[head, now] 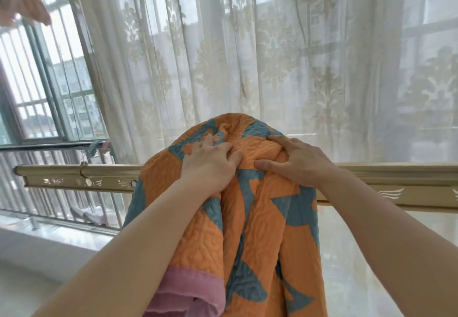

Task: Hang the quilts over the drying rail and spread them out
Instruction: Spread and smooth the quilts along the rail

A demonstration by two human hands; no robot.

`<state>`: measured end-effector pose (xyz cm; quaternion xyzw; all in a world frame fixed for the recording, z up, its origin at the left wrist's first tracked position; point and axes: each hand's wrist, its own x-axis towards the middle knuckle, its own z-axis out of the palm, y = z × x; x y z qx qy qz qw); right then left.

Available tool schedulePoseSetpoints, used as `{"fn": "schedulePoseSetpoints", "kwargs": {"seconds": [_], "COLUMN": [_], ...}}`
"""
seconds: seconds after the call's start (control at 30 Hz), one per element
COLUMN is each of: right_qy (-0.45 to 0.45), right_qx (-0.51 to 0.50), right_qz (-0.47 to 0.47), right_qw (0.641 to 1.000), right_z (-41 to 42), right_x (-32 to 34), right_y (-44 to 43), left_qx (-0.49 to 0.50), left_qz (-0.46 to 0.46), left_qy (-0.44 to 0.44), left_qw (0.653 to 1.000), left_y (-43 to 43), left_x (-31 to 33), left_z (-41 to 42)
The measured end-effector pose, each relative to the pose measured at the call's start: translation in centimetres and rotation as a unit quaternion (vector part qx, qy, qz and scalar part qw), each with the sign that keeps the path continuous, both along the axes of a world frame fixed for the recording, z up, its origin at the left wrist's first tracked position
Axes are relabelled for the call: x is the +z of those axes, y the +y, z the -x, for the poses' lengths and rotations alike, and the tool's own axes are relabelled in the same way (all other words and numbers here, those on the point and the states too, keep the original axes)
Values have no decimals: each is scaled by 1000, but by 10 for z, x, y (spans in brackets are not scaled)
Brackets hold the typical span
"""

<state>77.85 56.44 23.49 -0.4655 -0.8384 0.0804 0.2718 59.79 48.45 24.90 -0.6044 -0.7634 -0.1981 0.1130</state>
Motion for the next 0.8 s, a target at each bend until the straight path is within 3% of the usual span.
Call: {"fn": "schedulePoseSetpoints", "kwargs": {"seconds": [0.37, 0.67, 0.8], "right_qy": [-12, -15, -18], "right_qx": [-9, -16, -10], "right_qz": [-19, -27, -23], "right_qw": [1000, 999, 1000], "right_z": [16, -3, -15], "right_x": [-2, -4, -3], "right_y": [-1, -11, -14], "left_qx": [48, 30, -26], "left_qz": [42, -145, -200], "left_qy": [84, 95, 108], "left_qw": [994, 984, 974], "left_y": [-33, -19, -20], "left_x": [-67, -99, -95], "left_z": [-31, -44, -43]}}
